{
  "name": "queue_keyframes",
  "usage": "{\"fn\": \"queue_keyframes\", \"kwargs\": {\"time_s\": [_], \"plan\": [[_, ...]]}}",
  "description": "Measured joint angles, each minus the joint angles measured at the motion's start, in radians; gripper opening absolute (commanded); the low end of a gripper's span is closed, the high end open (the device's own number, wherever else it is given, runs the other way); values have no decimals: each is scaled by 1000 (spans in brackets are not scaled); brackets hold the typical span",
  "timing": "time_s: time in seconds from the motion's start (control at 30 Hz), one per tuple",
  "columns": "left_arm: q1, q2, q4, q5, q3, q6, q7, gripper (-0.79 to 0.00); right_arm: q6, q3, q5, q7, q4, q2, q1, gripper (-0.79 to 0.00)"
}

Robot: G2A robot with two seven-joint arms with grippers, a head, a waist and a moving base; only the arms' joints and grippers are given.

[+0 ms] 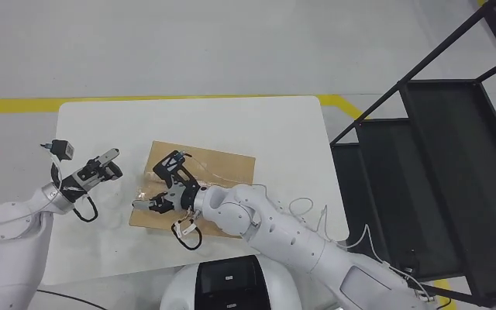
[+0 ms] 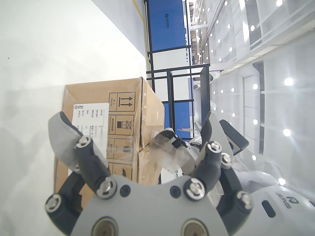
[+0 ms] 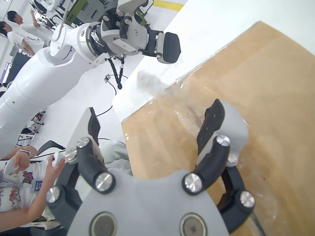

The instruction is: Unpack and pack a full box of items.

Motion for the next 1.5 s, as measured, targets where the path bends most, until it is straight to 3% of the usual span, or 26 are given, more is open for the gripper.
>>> {"fn": "queue_keyframes", "kwargs": {"time_s": [0.4,0.6,0.83,1.2,1.5], "plan": [[13,3,-14,-18,-16,-1,-6,0,-42,9,100,-6,17,-30,19,0],[16,2,-52,-128,-33,-37,-58,0,-66,122,119,56,-103,12,-76,0],[17,4,-115,-129,-12,-36,-144,0,-54,251,125,172,-222,63,-224,0],[5,-4,-161,-122,79,-16,-201,0,-69,300,121,163,-171,84,-294,0],[16,-8,-193,-175,114,23,-228,0,-114,396,151,156,-261,114,-387,0]]}}
